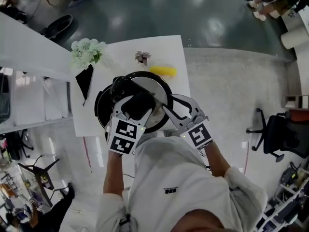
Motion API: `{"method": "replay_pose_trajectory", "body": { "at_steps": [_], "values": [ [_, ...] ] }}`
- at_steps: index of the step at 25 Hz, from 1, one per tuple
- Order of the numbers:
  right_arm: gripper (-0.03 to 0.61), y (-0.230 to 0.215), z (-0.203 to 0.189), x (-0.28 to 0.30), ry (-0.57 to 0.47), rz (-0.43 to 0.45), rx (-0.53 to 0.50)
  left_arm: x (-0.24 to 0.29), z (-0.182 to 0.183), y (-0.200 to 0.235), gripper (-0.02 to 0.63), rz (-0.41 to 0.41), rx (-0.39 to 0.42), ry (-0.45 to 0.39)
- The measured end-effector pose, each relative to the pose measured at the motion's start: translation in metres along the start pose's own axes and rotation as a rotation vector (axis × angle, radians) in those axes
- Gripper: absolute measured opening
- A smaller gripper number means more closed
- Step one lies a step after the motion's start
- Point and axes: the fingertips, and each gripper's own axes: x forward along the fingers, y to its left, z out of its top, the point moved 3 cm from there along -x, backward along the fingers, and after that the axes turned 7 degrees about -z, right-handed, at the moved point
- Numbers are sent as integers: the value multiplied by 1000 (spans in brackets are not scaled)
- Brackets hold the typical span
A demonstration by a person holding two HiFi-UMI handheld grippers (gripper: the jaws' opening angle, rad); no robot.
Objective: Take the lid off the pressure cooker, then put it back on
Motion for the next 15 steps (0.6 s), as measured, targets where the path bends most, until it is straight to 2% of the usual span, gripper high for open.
{"method": "replay_pose_trajectory", "body": {
  "at_steps": [15],
  "values": [
    [140, 59, 13, 51, 46, 56, -32, -31, -62, 45, 291, -54, -5, 62]
  ]
}}
